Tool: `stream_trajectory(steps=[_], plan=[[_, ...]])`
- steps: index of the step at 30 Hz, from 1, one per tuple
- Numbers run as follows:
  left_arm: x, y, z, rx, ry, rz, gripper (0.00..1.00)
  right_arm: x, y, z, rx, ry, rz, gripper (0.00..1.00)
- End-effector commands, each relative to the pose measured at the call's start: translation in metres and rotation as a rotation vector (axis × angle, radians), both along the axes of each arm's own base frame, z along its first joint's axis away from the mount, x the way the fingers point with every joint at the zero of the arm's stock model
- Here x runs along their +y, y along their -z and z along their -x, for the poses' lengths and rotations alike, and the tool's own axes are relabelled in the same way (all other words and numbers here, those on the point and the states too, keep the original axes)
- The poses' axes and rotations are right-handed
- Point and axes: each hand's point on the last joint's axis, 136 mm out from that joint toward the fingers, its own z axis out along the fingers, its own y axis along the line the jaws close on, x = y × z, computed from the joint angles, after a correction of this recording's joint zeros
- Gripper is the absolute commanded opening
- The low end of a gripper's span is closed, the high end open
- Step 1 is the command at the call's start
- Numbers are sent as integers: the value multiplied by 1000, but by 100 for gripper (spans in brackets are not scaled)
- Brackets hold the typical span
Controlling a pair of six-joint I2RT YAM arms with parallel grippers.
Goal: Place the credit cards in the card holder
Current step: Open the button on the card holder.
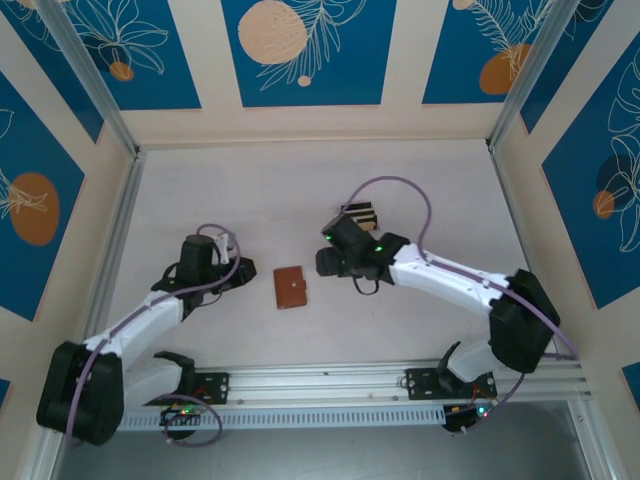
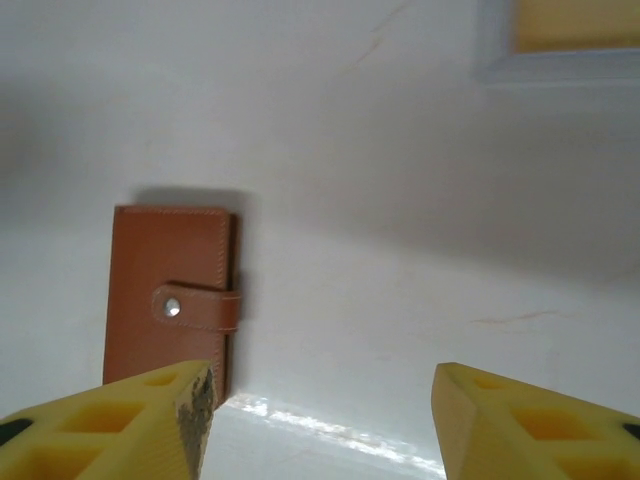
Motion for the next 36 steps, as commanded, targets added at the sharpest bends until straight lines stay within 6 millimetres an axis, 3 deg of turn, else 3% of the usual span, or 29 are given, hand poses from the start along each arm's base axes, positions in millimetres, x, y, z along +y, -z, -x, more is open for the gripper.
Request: stream_trajectory(steps=[1, 6, 12, 18, 24, 31, 36], plan=[[-35, -9, 0, -14, 109, 102, 9, 25, 6, 0, -8, -59, 32, 59], [-50, 9, -5, 30, 137, 79, 4, 57, 25, 5, 25, -131, 77, 55], [-56, 33, -11, 65, 133, 71, 0, 75, 40, 4, 56, -162, 96, 55], [-49, 63, -2, 122, 114, 23, 0, 85, 55, 3, 85, -182, 105, 53], [-42, 80, 10, 143, 100, 4, 0, 98, 68, 2, 116, -208, 111, 49], [-38, 92, 20, 157, 91, -7, 0, 96, 85, -3, 128, -180, 176, 45], [-38, 96, 22, 161, 90, -5, 0, 91, 102, 8, 135, -179, 248, 45]])
